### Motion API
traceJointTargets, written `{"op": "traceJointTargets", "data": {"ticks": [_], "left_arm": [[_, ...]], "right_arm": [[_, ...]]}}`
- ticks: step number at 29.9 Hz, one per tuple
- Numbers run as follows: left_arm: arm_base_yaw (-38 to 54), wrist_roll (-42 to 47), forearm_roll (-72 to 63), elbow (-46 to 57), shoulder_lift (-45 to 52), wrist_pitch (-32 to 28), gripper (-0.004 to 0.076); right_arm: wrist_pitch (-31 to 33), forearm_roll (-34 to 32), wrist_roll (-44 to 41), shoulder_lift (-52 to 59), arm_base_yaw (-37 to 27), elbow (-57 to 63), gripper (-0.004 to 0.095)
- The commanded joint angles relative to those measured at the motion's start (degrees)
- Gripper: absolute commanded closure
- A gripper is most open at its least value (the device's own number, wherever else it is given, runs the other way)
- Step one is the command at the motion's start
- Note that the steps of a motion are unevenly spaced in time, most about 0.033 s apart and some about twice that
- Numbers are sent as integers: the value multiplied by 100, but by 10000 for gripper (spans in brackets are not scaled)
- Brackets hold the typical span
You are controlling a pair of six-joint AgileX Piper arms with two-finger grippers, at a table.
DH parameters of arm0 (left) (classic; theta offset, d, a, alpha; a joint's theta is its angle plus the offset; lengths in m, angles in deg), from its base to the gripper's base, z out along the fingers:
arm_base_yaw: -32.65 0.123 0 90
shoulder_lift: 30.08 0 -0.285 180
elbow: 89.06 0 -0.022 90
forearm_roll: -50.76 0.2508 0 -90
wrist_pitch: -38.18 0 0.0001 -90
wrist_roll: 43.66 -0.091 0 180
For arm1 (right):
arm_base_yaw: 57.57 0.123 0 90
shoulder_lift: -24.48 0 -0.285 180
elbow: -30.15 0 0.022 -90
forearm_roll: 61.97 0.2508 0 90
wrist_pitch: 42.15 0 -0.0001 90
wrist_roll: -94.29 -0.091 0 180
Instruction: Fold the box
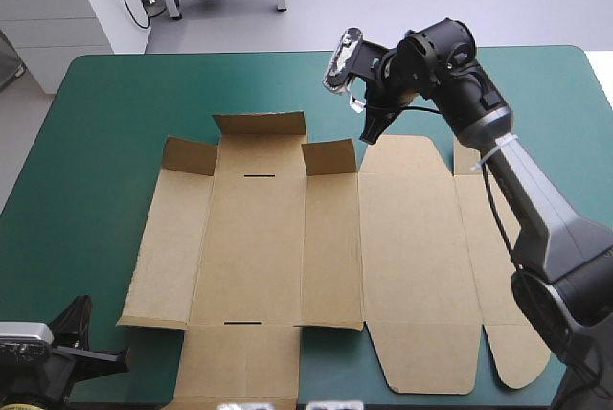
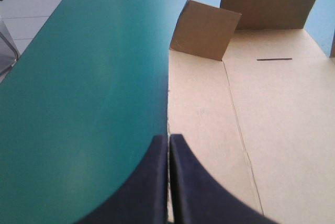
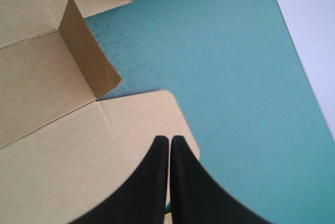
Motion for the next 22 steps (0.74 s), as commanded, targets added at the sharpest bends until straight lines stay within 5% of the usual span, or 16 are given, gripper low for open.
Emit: {"op": "traceJointTargets", "data": {"ticks": [1, 7, 17, 22], "left_arm": [[-38, 4, -13, -123, -115, -650, 731], [-38, 4, 0, -174, -277, -856, 731], [-28, 15, 342, -1053, -2153, -975, 731], [-28, 47, 526, -1854, -3513, -249, 731]], "right_arm": [[-15, -49, -999, 670, -94, 428, 923], [-405, 170, -2077, 1898, -553, 2198, 923], [-1178, 675, -2207, 3788, -1379, 4749, 924], [-1179, 764, -2198, 4176, -1634, 5247, 924]]}}
